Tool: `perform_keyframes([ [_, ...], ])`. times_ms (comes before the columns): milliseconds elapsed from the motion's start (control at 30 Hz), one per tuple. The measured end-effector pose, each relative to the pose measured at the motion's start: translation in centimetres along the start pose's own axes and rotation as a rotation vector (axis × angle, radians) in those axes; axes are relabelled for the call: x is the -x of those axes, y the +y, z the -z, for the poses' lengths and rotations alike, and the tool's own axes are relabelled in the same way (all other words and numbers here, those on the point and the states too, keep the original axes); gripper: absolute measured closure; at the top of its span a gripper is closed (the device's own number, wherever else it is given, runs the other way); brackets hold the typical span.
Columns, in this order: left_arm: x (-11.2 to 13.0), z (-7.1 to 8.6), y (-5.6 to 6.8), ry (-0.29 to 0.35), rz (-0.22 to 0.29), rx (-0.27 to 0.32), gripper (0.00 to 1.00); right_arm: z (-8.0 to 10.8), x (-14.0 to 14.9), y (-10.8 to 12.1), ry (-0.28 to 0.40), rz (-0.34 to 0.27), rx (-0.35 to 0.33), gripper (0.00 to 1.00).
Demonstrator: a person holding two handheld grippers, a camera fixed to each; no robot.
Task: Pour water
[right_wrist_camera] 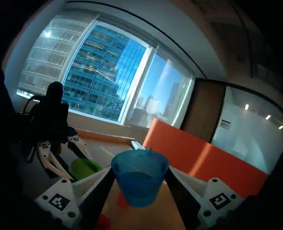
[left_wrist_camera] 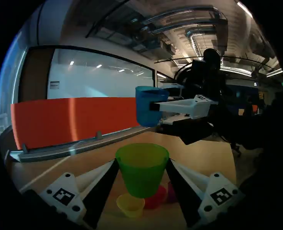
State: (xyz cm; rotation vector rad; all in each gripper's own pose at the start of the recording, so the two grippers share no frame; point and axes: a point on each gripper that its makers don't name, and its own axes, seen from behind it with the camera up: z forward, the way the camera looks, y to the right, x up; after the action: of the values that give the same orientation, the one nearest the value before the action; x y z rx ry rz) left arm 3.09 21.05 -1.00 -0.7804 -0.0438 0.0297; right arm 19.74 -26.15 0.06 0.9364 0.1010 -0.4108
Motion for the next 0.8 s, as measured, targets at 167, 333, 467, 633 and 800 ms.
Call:
perform_keyframes([
  [167,0.0,0.0,0.4,0.001,-0.011,0.006,0.13,-0.3,-0.6,0.3,0.002,0.074,-0.001,0.10],
  [333,0.0,-0.2,0.4,0.002,-0.014,0.007,0.14,-0.8,-1.2,0.3,0.003,0.145,-0.003,0.10],
  [467,0.0,-0.4,0.4,0.003,-0.010,0.008,0.13,-1.1,-1.7,0.3,0.004,0.205,-0.003,0.10],
  [633,0.1,-0.5,0.5,0.004,-0.007,0.014,0.14,-1.5,-2.1,0.1,-0.003,0.285,-0.008,0.10],
  [800,0.0,-0.5,0.8,0.005,-0.009,0.021,0.14,-1.9,-2.4,0.0,-0.011,0.360,-0.011,0.10],
])
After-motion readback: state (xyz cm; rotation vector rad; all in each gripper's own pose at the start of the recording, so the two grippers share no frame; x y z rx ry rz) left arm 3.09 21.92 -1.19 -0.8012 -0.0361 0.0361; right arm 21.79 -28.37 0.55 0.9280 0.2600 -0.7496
